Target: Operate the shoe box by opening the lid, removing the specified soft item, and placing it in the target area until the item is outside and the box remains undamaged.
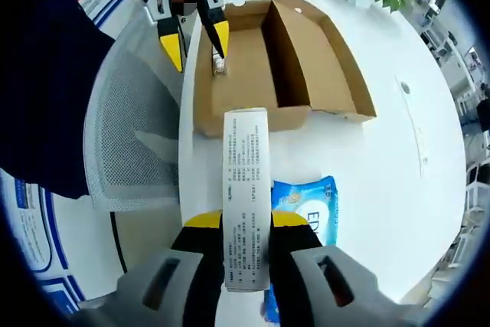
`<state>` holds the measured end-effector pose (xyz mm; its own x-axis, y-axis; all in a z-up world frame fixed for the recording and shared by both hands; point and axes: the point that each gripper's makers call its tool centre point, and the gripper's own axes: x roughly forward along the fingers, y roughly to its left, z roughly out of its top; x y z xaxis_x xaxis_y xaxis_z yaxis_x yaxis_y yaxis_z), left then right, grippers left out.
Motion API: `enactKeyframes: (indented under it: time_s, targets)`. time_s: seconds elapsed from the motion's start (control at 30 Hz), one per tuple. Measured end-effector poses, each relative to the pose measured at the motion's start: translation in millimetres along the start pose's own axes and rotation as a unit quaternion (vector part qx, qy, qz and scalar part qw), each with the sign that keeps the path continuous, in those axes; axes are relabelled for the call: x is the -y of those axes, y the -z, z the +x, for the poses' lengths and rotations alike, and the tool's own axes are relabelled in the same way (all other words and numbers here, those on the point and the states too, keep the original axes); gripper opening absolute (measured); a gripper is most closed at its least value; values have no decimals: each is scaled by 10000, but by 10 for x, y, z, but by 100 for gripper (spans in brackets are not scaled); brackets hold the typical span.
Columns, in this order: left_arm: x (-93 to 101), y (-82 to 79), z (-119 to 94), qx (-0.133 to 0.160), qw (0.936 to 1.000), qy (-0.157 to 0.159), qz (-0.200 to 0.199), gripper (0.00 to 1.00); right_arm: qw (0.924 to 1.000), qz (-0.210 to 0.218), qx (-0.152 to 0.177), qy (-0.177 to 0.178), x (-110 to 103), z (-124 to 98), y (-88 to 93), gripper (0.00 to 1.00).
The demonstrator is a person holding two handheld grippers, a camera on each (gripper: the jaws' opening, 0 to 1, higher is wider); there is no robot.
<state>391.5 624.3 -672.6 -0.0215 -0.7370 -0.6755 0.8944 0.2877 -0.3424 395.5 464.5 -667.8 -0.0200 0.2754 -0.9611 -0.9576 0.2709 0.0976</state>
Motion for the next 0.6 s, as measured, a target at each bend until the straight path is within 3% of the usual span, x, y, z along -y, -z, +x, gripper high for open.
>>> enactKeyframes:
  time_s: [0.23,0.6]
  targets:
    - [139,-100,161,-62,9999,111,105,33,9999,19,-112,85,53,-83,327,18]
    - [189,-173,356,-163,9996,198,143,32,9991,19,-393,144,131,-139,948,18]
